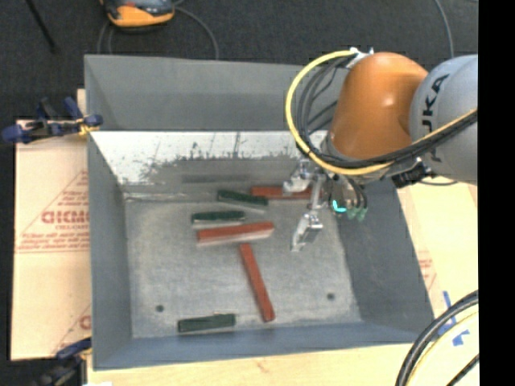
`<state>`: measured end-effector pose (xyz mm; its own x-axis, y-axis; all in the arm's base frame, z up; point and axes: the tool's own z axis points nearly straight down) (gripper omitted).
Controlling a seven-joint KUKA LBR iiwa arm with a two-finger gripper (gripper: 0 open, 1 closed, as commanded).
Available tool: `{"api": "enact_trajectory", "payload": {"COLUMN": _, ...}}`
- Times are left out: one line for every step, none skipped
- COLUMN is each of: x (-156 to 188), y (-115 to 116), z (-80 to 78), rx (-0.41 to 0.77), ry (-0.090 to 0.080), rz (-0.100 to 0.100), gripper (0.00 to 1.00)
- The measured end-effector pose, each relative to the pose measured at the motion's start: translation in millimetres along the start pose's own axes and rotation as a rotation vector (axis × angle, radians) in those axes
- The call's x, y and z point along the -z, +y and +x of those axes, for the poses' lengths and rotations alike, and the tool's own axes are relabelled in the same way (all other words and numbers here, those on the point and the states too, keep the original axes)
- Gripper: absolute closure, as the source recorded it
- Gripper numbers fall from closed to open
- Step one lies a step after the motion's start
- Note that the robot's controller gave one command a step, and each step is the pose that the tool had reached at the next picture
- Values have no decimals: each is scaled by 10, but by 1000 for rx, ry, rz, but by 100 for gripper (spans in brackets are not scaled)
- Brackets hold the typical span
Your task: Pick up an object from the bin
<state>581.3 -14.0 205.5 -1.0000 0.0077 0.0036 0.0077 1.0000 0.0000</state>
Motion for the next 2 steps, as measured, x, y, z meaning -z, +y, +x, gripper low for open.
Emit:
{"api": "enact_trajectory", "payload": {"x": 44, "y": -1, "z": -16, "rx": 0, "ry": -8, "rz": 0, "gripper": 0}}
{"api": "enact_trajectory", "payload": {"x": -485, "y": 212, "z": -272, "rx": 107, "ry": -12, "rz": 1, "gripper": 0}}
